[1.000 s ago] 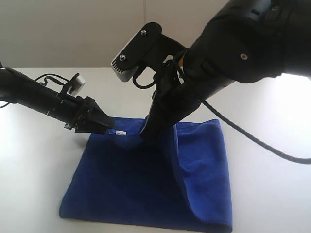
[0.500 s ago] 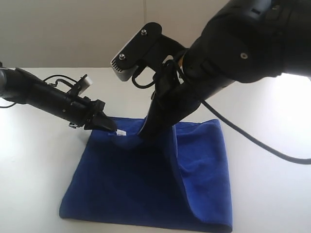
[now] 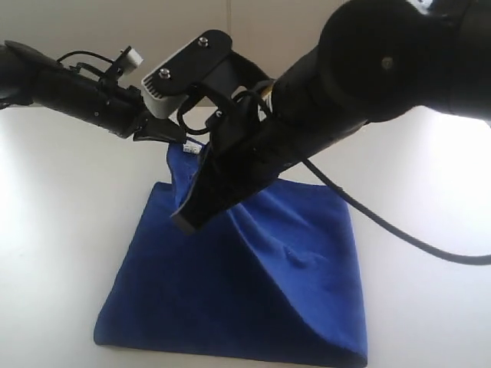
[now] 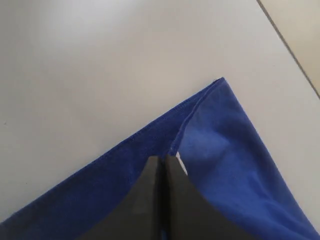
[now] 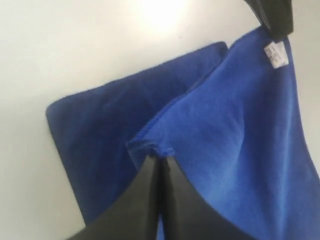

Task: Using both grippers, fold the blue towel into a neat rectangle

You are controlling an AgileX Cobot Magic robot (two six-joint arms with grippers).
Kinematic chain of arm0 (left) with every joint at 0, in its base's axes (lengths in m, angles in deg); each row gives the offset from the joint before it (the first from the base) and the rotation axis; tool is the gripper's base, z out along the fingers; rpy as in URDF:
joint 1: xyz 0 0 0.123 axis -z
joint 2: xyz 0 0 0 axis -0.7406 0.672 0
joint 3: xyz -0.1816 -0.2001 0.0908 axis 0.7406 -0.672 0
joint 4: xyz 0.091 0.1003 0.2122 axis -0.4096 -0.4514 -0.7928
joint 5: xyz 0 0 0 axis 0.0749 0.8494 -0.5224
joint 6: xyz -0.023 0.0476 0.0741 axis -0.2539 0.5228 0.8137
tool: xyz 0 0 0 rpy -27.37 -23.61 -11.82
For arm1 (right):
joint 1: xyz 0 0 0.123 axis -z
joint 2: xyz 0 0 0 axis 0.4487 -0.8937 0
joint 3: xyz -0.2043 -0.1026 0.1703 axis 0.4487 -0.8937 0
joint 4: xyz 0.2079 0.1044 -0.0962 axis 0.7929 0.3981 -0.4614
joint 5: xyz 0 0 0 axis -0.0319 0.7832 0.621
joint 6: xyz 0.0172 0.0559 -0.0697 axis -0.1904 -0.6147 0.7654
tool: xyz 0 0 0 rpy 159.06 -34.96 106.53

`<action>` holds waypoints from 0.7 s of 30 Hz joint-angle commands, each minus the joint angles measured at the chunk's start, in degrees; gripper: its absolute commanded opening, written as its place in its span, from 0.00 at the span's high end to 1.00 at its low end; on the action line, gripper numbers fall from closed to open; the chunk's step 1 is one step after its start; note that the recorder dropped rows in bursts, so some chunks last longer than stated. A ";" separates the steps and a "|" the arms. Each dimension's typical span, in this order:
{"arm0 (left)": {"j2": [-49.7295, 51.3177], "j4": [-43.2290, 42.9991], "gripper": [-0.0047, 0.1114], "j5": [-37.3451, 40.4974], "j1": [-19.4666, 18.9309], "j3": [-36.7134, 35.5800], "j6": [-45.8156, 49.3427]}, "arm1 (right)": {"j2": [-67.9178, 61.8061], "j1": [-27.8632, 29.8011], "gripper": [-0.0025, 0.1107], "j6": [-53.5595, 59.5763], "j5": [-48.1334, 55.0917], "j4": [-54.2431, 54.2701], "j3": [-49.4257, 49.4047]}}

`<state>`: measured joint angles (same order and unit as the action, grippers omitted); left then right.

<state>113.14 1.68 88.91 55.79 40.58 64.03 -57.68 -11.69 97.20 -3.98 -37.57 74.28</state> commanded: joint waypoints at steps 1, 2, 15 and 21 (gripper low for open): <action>-0.65 -7.72 0.96 0.72 0.24 1.79 -3.34 | -0.06 0.10 0.98 7.55 -4.31 8.92 0.01; -0.65 -8.52 0.96 0.62 0.24 1.90 -3.34 | -1.16 0.10 0.98 9.43 -4.44 11.61 0.01; -0.55 -16.86 0.96 -3.15 0.24 1.90 -1.31 | -13.44 -5.77 0.98 12.26 -13.13 14.31 0.01; -0.55 -18.15 0.96 -5.15 0.24 1.90 -1.31 | -17.52 -8.14 0.98 12.26 -16.35 14.31 0.01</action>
<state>113.14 -16.57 83.49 55.79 42.20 62.41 -73.75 -18.70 109.09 -18.29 -23.77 74.28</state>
